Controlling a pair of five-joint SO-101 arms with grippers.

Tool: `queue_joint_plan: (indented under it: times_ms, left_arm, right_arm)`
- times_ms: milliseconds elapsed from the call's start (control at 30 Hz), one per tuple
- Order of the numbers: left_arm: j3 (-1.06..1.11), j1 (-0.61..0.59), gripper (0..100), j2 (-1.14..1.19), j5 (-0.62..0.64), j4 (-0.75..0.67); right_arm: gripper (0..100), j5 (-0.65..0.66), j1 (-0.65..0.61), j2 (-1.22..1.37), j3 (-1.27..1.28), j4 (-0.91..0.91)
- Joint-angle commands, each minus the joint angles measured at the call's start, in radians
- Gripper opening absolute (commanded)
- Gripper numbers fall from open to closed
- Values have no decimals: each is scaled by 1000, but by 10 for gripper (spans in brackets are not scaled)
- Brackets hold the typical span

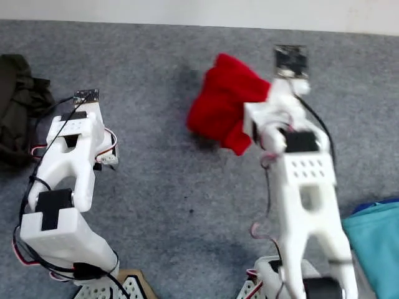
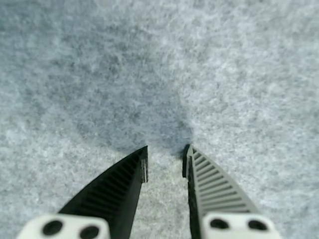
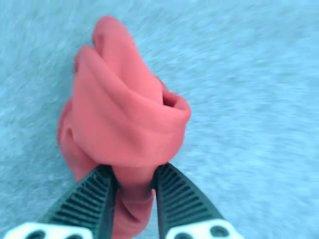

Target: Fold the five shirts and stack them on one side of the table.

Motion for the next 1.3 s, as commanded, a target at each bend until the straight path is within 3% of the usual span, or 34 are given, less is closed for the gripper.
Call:
queue_joint_plan:
  times_ms: [0, 267, 400, 667, 1033, 1267]
  left_arm:
    - [4, 19, 151, -42, 5, -32]
    - [7, 18, 151, -42, 5, -32]
    - [7, 16, 151, -42, 5, -32]
    - [8, 16, 150, -41, 5, -32]
    - [8, 16, 150, -41, 5, -32]
    - [8, 21, 150, -41, 5, -34]
  right_arm:
    - [7, 12, 130, -213, 65, 2]
    - [7, 103, 513, -549, 249, -1]
    - [7, 118, 719, -674, 389, -90]
    - [7, 132, 989, -915, 627, -139]
    - [7, 287, 1224, -1109, 661, -127]
    - [7, 381, 1353, -1221, 685, 16]
